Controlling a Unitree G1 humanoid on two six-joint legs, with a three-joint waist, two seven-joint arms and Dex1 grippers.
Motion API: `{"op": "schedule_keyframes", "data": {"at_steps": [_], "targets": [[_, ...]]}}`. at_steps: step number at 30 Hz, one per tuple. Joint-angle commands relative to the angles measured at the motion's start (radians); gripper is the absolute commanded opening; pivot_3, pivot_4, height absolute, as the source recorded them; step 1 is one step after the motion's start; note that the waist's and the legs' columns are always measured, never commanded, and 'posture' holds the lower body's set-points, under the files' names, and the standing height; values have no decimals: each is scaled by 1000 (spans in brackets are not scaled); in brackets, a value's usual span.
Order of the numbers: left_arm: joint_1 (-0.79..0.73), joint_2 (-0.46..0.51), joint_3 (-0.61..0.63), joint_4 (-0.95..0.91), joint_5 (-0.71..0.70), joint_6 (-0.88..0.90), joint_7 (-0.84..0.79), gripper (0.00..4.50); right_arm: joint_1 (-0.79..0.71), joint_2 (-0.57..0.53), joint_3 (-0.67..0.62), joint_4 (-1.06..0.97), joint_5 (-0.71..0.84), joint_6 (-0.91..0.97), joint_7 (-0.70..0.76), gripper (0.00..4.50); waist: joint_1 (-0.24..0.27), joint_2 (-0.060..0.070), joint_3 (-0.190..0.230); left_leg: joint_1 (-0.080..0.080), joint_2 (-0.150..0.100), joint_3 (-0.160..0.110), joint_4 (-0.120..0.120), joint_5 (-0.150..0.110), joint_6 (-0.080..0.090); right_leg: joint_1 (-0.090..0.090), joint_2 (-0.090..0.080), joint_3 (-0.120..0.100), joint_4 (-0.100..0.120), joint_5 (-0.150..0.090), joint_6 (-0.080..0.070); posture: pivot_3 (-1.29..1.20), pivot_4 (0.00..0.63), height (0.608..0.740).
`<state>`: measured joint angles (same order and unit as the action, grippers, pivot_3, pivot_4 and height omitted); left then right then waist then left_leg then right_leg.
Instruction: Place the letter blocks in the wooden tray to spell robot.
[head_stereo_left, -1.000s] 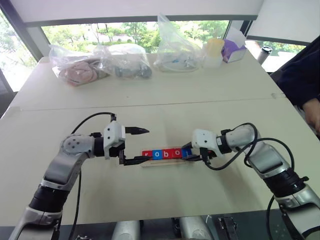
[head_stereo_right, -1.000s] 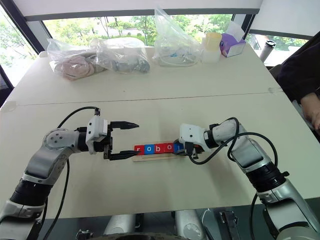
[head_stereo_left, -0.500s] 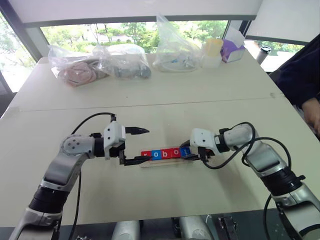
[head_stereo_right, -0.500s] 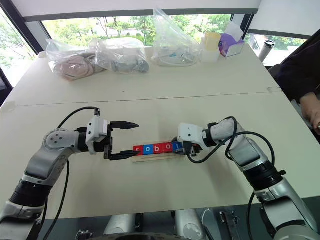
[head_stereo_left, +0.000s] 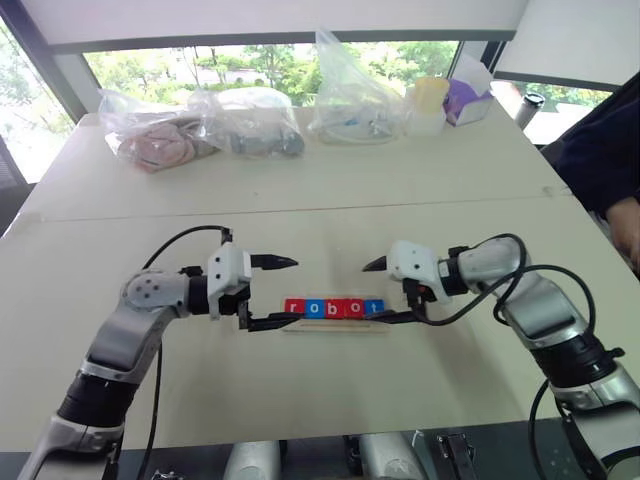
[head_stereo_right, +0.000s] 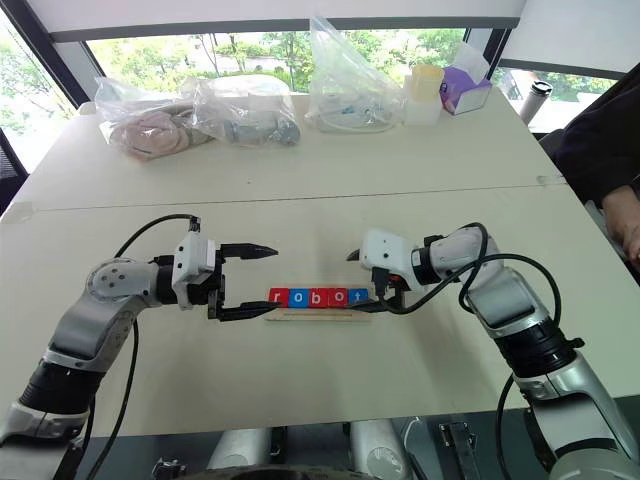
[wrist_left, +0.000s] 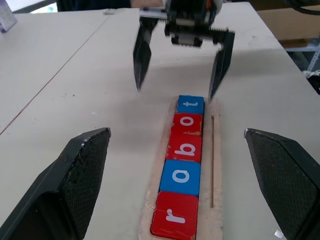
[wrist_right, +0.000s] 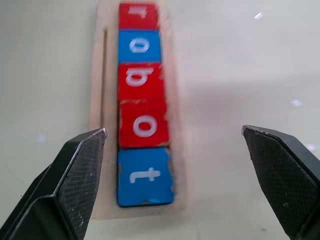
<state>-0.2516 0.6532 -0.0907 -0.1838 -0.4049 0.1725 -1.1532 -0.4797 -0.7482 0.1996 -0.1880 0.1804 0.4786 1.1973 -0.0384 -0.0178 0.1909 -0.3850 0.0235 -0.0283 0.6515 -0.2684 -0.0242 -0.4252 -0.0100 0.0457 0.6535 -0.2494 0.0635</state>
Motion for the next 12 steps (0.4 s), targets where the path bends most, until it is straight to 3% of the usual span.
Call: {"op": "schedule_keyframes", "data": {"at_steps": [1,12], "targets": [[23,43,43,-54,-21,33,1,4500,67,-62,-154,-130,109,130,-28,4476,5,0,0,0,0,0,0,0,0,0,0,0,0,0,0,0,150,740],[109,161,169,-93,-77,110,-20,4500,338,-209,-427,-382,327,356,-73,4476,21,0,0,0,0,1,0,0,0,0,0,0,0,-1,-2,0,150,740]]}}
